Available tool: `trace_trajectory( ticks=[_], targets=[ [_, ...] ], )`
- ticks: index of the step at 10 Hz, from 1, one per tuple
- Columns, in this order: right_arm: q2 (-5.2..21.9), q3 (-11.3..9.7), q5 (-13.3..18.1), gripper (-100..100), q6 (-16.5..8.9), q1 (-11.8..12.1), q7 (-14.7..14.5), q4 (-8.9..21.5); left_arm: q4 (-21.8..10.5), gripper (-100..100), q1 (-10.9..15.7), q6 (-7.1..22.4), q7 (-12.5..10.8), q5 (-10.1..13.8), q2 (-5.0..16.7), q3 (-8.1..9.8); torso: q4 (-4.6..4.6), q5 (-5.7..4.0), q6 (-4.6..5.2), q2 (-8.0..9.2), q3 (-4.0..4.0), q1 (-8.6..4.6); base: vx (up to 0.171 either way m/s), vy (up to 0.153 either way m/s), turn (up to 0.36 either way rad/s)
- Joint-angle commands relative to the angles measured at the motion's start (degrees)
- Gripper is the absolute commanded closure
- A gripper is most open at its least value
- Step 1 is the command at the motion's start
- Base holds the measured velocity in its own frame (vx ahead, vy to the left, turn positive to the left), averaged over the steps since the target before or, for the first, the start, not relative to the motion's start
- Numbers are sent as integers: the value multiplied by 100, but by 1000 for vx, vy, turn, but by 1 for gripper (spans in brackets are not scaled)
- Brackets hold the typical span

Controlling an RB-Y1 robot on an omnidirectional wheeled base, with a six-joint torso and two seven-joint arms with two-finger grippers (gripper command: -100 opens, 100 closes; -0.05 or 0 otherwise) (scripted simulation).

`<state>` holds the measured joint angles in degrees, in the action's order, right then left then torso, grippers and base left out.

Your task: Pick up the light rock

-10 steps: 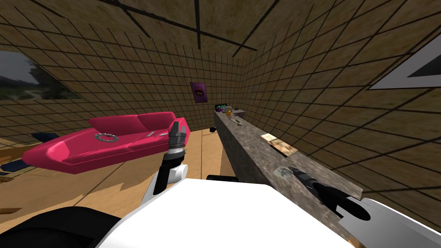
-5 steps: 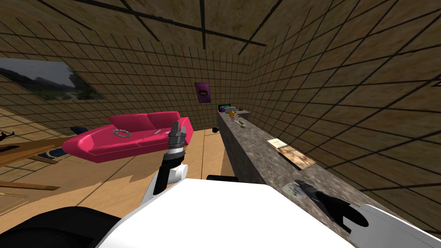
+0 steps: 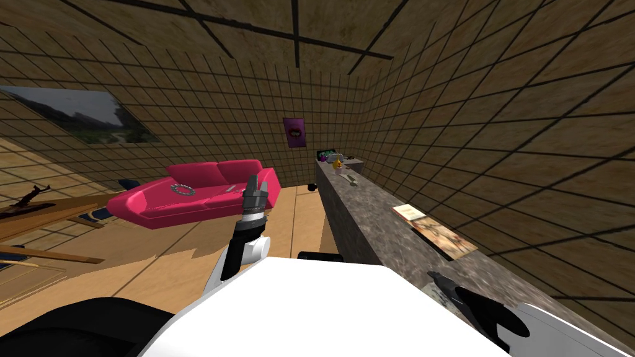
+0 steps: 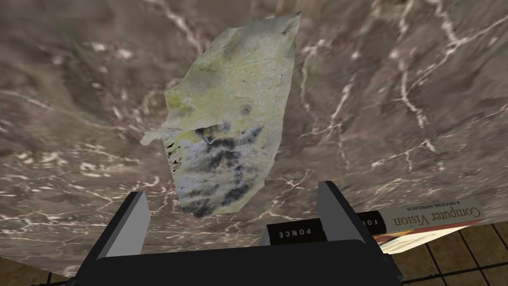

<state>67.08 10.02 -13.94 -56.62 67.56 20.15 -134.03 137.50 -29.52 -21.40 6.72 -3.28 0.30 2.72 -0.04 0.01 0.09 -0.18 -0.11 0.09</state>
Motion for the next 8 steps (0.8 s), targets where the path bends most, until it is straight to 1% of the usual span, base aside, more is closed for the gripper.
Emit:
trace_trajectory(
  ticks=[1, 2, 8],
  targets=[
    [-55, 25, -54, -100, 273, 15, -187, 237, 0, 0, 0, 0, 0, 0, 0, 0, 0, 0, 0, 0, 0, 0, 43, 24, -73],
    [-55, 25, -54, -100, 273, 15, -187, 237, 0, 0, -1, 0, 0, 0, 0, 0, 0, 1, 2, -3, -1, 7, 47, 31, -42],
    [-221, 99, -214, -100, 1092, 62, -749, 947, 0, 0, 0, 0, 0, 0, 0, 0, -1, 3, 1, -7, -4, 14, 45, 31, -48]
  ],
)
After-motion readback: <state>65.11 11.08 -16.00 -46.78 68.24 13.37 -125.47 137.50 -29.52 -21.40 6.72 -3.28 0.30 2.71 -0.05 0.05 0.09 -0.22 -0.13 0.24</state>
